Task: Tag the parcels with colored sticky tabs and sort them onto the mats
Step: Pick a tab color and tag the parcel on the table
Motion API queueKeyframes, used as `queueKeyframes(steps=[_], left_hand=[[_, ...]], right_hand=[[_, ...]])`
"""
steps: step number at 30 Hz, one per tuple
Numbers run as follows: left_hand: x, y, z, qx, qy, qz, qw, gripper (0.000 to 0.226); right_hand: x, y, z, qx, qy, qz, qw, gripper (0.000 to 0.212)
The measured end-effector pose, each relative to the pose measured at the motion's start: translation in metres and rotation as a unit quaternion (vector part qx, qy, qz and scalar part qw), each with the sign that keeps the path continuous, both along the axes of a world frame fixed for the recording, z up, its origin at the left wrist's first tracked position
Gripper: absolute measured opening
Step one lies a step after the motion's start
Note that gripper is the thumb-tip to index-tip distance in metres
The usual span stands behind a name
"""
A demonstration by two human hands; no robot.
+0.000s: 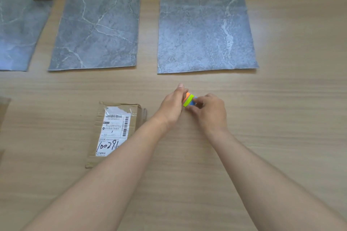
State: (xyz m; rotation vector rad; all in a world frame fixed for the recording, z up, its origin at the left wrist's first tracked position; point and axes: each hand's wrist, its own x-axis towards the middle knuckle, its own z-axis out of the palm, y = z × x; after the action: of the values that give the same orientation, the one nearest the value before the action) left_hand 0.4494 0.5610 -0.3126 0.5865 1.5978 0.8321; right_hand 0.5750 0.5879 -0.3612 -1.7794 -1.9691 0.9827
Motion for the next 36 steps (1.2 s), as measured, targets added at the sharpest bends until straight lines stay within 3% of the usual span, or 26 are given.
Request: queueKeyframes(steps=[5, 9, 17, 22, 25, 28, 30, 32, 34, 36], left_hand=[[-0.005, 0.005, 0.004, -0.002, 0.01, -0.025, 1.0, 0.065], [-0.011, 0.004, 0.001, -0.021, -0.007, -0.024, 0.999, 0.057], [-0.014, 0.004, -0.004, -0.025, 0.022, -0.046, 0.998, 0.058], [-0.015, 0.003, -0.012, -0.021, 0.032, -0.056, 0.998, 0.058], [-0.011, 0.002, -0.01, -0.015, 0.049, -0.072, 0.996, 0.082], [-0.01, -0.003, -0.009, -0.007, 0.069, -0.073, 0.995, 0.093], [-0.007, -0.005, -0.006, -0.008, 0.082, -0.076, 0.994, 0.092], [-0.002, -0.006, 0.002, -0.007, 0.106, -0.099, 0.989, 0.083], [0.002, -0.009, 0.004, 0.004, 0.124, -0.118, 0.985, 0.065], [0.004, -0.014, 0.003, 0.02, 0.126, -0.102, 0.987, 0.047]], right_hand=[[-0.002, 0.005, 0.003, -0.002, -0.023, 0.008, 1.0, 0.016], [-0.004, 0.011, 0.004, 0.01, -0.031, 0.019, 0.999, 0.012], [0.001, 0.001, -0.003, 0.162, -0.103, 0.12, 0.974, 0.017], [0.002, -0.001, -0.007, 0.178, -0.097, 0.142, 0.969, 0.014], [0.005, 0.004, -0.003, 0.132, -0.033, 0.076, 0.988, 0.007], [0.008, 0.009, 0.002, 0.012, 0.043, -0.087, 0.995, 0.009], [0.007, 0.009, 0.002, -0.054, 0.11, -0.2, 0.972, 0.011], [0.006, 0.008, 0.005, -0.101, 0.206, -0.296, 0.927, 0.01], [0.009, 0.007, 0.013, -0.11, 0.268, -0.352, 0.89, 0.01], [0.013, 0.004, 0.022, -0.091, 0.303, -0.359, 0.878, 0.01]])
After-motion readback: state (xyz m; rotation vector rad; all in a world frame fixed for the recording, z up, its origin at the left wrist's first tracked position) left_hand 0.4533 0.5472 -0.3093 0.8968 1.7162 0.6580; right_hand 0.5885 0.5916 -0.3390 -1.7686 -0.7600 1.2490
